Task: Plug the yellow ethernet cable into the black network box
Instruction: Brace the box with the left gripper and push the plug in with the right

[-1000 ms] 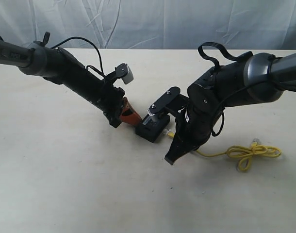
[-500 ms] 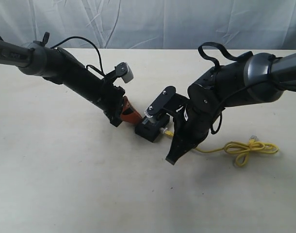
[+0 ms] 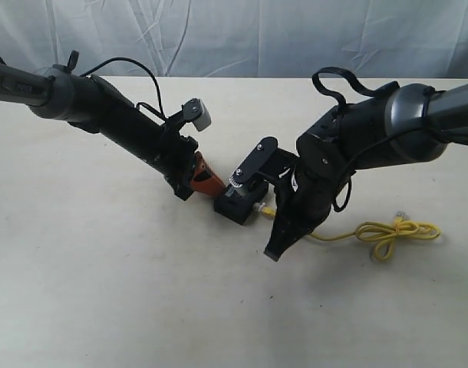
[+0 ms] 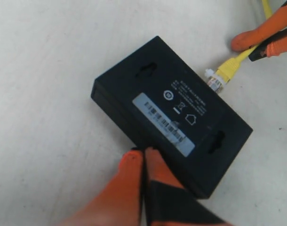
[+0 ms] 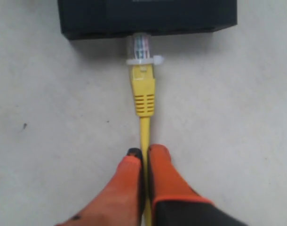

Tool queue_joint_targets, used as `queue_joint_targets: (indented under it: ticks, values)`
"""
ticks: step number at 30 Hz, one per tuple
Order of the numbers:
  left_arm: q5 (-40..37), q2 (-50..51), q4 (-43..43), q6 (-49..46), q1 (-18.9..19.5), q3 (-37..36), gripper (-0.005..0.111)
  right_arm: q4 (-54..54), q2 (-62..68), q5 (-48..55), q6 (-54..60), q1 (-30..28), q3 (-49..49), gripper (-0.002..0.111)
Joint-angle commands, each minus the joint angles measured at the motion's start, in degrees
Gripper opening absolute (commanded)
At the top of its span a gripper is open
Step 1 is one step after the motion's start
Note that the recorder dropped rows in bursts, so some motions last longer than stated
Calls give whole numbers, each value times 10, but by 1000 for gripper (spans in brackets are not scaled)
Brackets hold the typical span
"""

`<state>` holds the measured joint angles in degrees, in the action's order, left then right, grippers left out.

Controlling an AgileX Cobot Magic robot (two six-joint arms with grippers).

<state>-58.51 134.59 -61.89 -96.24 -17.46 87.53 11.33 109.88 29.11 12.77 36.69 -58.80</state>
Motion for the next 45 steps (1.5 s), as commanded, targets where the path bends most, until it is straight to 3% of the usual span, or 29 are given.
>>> queue_joint_targets:
  ticks: [1, 14, 23, 27, 45]
  values:
    - [-4, 1, -7, -3, -3, 4, 0, 17, 18, -7, -3, 0, 1, -1]
    - [-4, 1, -7, -3, -3, 4, 0, 26, 2, -15, -7, 0, 1, -1]
    - [-4, 1, -7, -3, -3, 4, 0, 16, -4, -8, 35, 0, 1, -1]
    - [-4, 1, -7, -3, -3, 4, 0, -21, -4, -3, 107, 0, 1, -1]
    - [-4, 1, 1, -2, -3, 4, 0, 25, -3, -14, 24, 0, 1, -1]
